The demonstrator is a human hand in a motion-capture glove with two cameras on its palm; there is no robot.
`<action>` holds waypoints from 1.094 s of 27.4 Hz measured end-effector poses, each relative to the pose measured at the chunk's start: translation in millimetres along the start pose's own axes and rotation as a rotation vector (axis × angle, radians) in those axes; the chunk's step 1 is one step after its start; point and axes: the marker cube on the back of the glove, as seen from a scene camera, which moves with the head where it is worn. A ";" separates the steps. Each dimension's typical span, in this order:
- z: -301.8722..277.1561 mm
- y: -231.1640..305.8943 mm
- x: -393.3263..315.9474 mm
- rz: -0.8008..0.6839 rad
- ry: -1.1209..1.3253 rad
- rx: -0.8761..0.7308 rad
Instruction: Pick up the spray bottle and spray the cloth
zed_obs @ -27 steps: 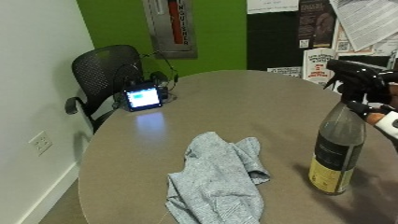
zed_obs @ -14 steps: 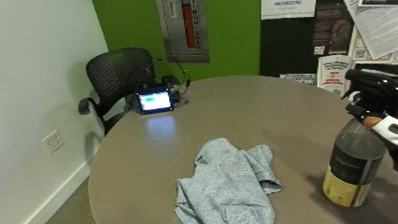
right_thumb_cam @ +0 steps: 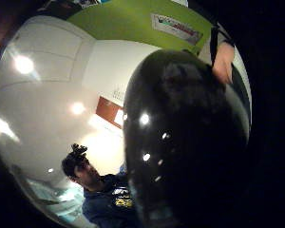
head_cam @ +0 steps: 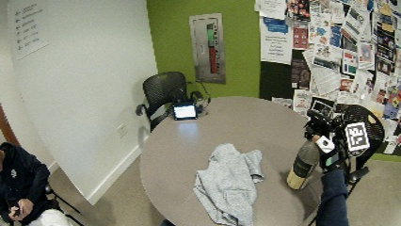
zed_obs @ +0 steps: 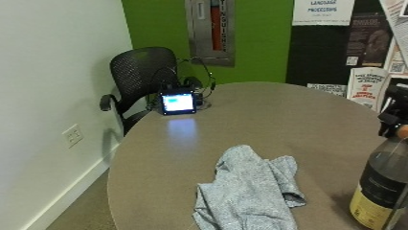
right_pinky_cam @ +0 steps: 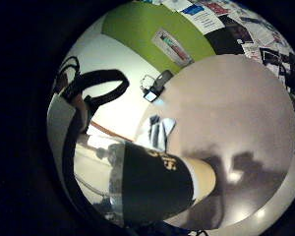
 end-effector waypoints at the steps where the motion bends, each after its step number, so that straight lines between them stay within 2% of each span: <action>1: -0.5 -0.5 0.5 0.008 0.002 -0.006; 8: -2.5 -6.0 -5.2 0.077 0.029 -0.034; 15: -6.7 -14.0 -5.6 0.066 0.034 -0.092; 24: 2.9 -22.6 -14.9 0.043 0.067 0.051; 30: -0.7 -22.6 -14.1 0.043 0.076 0.071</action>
